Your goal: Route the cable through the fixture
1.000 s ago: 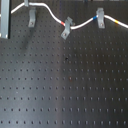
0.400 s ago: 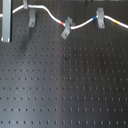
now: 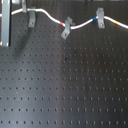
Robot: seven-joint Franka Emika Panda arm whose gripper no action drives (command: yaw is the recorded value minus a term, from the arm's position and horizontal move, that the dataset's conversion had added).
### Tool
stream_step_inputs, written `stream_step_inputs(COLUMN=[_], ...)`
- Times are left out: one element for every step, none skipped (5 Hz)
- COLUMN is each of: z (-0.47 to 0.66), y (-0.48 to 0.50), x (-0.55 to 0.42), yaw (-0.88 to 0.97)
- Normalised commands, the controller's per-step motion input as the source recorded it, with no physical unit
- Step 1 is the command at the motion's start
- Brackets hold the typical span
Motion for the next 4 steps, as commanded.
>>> stream_step_inputs(z=[0.52, 0.07, 0.0, 0.0], y=[0.152, 0.004, -0.032, -0.017], x=[-0.221, -0.023, -0.002, -0.001], yaw=[0.0, 0.0, 0.0, -0.01])
